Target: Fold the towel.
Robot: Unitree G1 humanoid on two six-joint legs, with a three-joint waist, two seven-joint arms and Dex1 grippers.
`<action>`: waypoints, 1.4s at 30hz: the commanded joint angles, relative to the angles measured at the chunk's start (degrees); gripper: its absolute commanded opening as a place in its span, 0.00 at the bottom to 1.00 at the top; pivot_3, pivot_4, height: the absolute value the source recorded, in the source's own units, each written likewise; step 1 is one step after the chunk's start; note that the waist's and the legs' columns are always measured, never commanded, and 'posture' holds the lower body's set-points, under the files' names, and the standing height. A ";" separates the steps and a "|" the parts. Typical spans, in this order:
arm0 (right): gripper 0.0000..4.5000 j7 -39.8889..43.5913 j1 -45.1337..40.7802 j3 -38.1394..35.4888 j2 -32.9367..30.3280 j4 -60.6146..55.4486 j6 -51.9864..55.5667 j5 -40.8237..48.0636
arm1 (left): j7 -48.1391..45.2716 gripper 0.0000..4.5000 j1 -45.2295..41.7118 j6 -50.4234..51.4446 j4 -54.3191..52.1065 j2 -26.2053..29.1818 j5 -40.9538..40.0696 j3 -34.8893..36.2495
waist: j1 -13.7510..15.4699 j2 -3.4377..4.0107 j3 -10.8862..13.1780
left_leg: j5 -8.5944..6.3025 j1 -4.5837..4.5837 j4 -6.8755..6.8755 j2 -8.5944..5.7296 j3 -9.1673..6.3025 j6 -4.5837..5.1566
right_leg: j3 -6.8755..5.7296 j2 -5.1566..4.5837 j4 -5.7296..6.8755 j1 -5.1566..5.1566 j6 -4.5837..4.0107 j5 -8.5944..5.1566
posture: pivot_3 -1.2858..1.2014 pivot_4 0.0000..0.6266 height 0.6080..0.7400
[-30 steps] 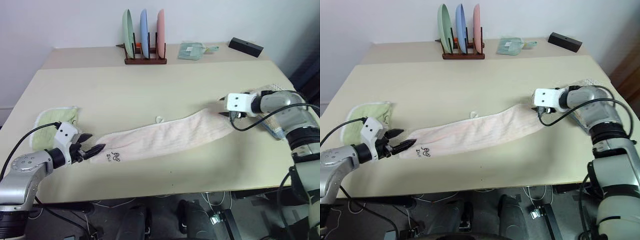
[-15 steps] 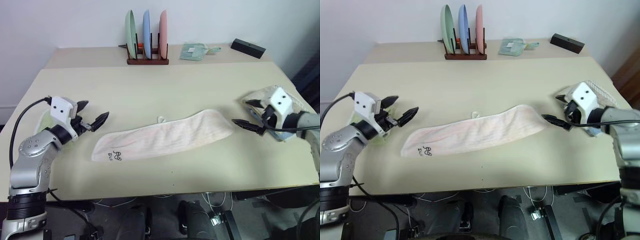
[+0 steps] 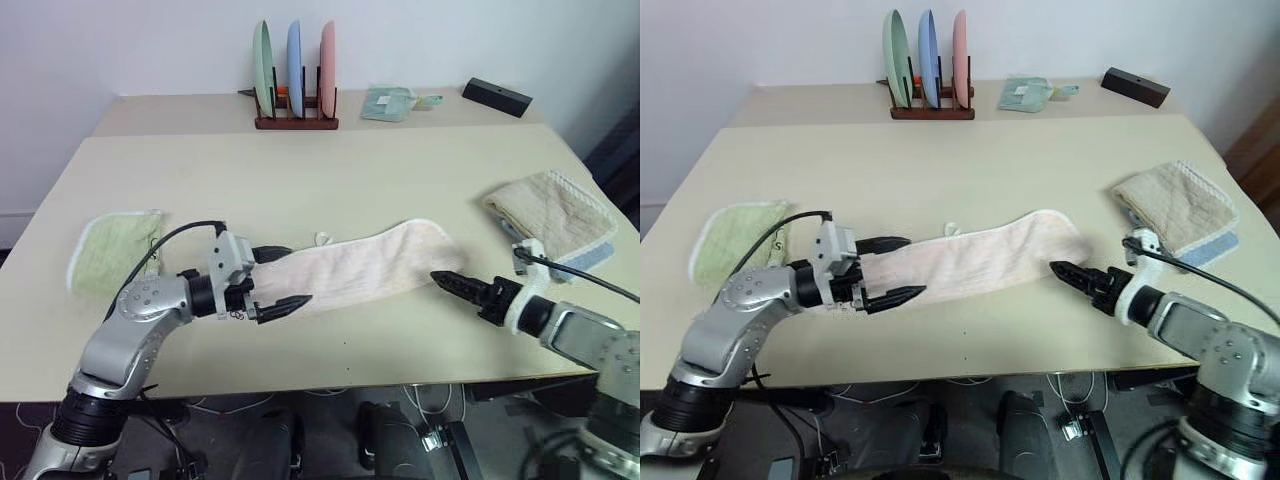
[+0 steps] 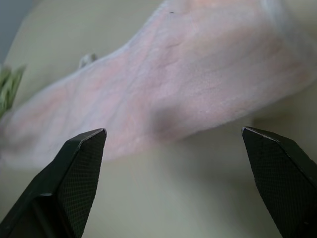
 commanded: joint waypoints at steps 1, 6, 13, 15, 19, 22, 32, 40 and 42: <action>0.99 -7.14 -3.54 -4.61 3.79 1.72 0.47 -0.30 | 0.09 1.00 -0.27 -0.10 -2.43 -0.36 -0.59 -0.12 | 0.06 0.00 0.00 | 0.00 0.00 0.01 0.00 0.00 0.00 | -0.02 0.13 0.00 0.01 0.10 0.06 | 0.52 0.24 0.98; 0.99 -14.10 -9.96 -8.03 7.67 8.81 -2.32 -1.72 | 0.08 1.00 0.48 -0.38 -2.56 -0.44 -0.10 -0.24 | 0.03 -0.01 0.00 | -0.01 0.01 0.05 -0.01 0.01 0.06 | -0.01 0.25 -0.02 0.08 0.16 0.08 | 0.52 0.24 0.98; 0.36 -19.03 -14.00 -8.17 8.91 15.50 -8.11 -3.66 | 1.08 1.00 1.49 -0.85 -2.48 0.02 0.62 0.80 | -0.13 0.00 0.00 | -0.01 0.02 0.04 0.04 0.00 0.06 | 0.02 0.40 -0.02 0.10 0.19 0.08 | 0.52 0.24 0.98; 0.14 -19.85 -14.36 -8.29 8.95 15.71 -9.51 -3.55 | 1.41 1.00 2.10 -0.94 -2.69 0.08 0.66 1.11 | -0.16 0.00 0.00 | -0.01 0.02 0.04 0.06 0.00 0.06 | 0.02 0.41 -0.01 0.10 0.21 0.08 | 0.52 0.24 0.98; 0.01 -20.86 -15.09 -9.14 7.89 15.41 -12.05 -2.81 | 1.81 1.00 3.06 -1.51 -2.67 0.09 0.95 1.21 | -0.08 0.00 0.00 | -0.01 0.04 0.04 0.07 0.00 0.06 | 0.02 0.43 -0.02 0.12 0.21 0.08 | 0.52 0.24 0.98; 0.01 -20.72 -15.15 -9.71 5.80 14.83 -13.45 -2.44 | 1.95 1.00 3.14 -2.12 -2.30 -0.06 1.49 1.06 | -0.05 0.01 0.00 | -0.01 0.03 0.04 0.07 -0.01 0.07 | 0.02 0.43 -0.03 0.11 0.21 0.07 | 0.52 0.24 0.98; 0.01 -1.18 -8.20 2.42 -14.12 3.11 -22.75 -5.34 | 0.15 1.00 -0.97 -5.36 4.25 -0.67 3.34 0.34 | -0.93 0.05 0.02 | -0.05 0.06 0.02 0.16 0.00 0.14 | 0.04 0.51 -0.08 0.11 0.25 0.05 | 0.52 0.24 0.98; 0.01 19.16 -1.34 28.11 -26.16 -11.87 -37.71 -16.71 | 0.12 1.00 -1.13 -6.00 4.78 -1.00 3.78 0.61 | -1.03 0.00 0.05 | -0.05 0.04 -0.02 0.18 -0.04 0.13 | 0.04 0.50 -0.09 0.08 0.32 0.00 | 0.52 0.24 0.98; 0.01 21.90 0.04 34.59 -28.32 -13.76 -41.15 -21.18 | 0.51 1.00 -0.65 -5.91 4.32 -1.04 3.77 0.89 | -0.66 -0.05 0.06 | -0.05 0.02 0.01 0.14 -0.09 0.13 | 0.02 0.46 -0.11 0.11 0.34 -0.02 | 0.52 0.24 0.98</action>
